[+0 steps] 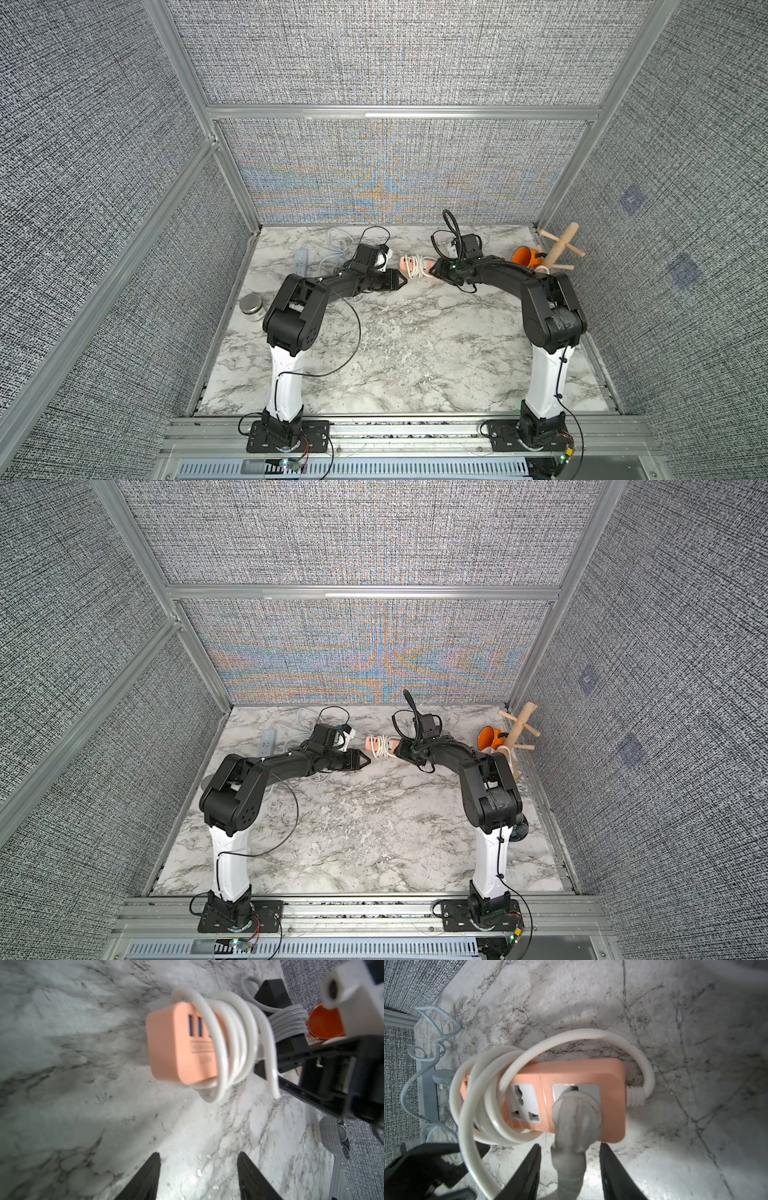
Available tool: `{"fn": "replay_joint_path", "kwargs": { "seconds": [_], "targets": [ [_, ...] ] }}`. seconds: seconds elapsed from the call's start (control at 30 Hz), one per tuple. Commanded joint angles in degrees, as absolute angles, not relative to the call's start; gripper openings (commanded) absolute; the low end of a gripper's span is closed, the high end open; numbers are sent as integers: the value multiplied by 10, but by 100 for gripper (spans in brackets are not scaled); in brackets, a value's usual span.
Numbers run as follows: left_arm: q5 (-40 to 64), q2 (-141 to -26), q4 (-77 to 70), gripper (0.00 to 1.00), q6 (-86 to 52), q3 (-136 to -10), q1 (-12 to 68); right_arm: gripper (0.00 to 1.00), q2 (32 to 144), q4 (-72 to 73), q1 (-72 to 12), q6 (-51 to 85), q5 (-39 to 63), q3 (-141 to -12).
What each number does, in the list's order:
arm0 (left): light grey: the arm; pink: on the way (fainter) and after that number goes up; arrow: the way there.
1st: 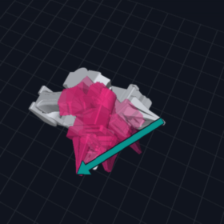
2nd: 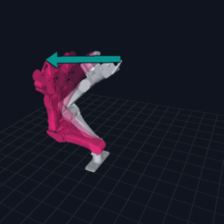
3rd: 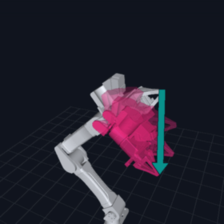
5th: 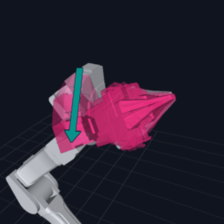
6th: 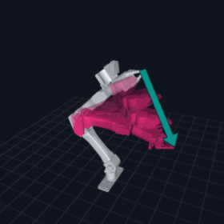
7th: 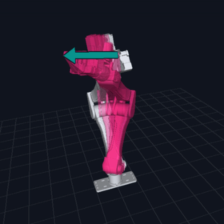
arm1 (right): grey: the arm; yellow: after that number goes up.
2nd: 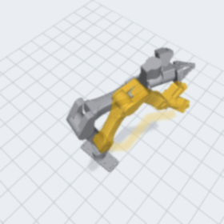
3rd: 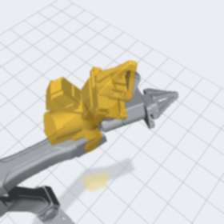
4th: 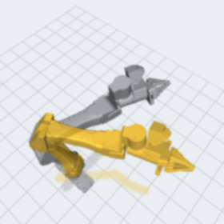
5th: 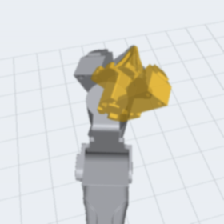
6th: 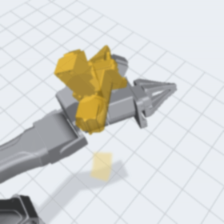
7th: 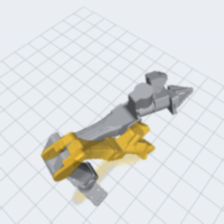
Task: Unwrap the cord wrapped around the power strip
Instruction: Pick up the power strip from the center of the board.
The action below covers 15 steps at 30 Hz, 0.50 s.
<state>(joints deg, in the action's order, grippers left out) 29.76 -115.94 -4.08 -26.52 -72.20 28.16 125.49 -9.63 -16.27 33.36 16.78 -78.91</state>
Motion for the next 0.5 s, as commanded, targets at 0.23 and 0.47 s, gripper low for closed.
{"fn": "replay_joint_path", "kwargs": {
  "seconds": [0.23, 0.47],
  "targets": [
    [267, -1034, 27, 86, -235, -688, 282, 24, 1251, -101, -164, 297, 181, -786],
    [245, -957, 137, 97, -189, -672, 282, 20, 1192, -179, -163, 220, 231, -747]
  ]
}}
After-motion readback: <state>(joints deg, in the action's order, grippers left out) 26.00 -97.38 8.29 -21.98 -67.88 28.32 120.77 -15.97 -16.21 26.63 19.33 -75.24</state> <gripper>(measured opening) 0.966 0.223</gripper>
